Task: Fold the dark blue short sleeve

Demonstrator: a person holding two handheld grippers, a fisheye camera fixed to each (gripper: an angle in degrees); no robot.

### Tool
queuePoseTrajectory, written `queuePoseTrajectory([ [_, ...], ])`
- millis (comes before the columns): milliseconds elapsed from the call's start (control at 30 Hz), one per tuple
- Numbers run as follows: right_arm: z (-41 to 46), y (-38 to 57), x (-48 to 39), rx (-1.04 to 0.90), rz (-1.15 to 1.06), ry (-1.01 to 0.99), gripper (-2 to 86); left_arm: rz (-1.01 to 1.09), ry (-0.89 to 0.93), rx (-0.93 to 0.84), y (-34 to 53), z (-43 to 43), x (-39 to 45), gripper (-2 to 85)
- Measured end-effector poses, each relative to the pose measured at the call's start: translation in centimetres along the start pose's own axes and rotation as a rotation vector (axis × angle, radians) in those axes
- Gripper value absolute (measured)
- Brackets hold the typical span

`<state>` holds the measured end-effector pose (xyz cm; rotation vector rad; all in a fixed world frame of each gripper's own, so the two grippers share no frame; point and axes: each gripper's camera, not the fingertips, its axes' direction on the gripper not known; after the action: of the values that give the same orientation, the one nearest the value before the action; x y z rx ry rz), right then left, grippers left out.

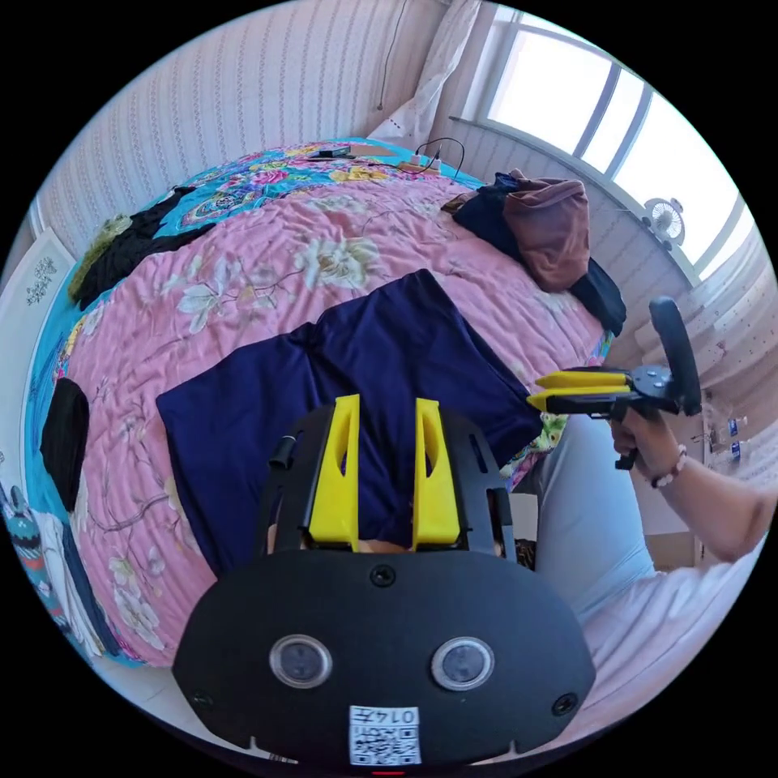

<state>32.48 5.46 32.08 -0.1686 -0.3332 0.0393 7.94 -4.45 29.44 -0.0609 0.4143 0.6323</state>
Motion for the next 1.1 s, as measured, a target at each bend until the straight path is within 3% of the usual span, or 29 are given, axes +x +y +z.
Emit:
queuePoseTrajectory([
  [533, 2.1, 2.6, 3.9, -0.059, -0.020, -0.019, 2.3, 0.174, -0.116, -0.141, -21.5, 12.9, 6.1, 9.8],
  [633, 2.2, 2.9, 3.4, -0.061, -0.057, 0.021, 1.7, 0.117, -0.117, -0.244, -22.5, 16.0, 4.7, 8.8],
  [800, 2.3, 3.6, 2.7, -0.040, -0.080, 0.063, 1.2, 0.064, -0.039, -0.240, -22.5, 16.1, 3.0, 2.9],
  [933, 0.6, 4.0, 3.0, -0.036, -0.043, -0.026, 1.0, 0.130, -0.080, -0.215, -21.4, 13.9, 2.6, 0.1],
  [1100, -2.3, 4.0, 1.0, 0.019, -0.083, -0.117, 0.8, 0.045, -0.045, -0.150, -18.4, 10.7, -1.1, -0.6],
])
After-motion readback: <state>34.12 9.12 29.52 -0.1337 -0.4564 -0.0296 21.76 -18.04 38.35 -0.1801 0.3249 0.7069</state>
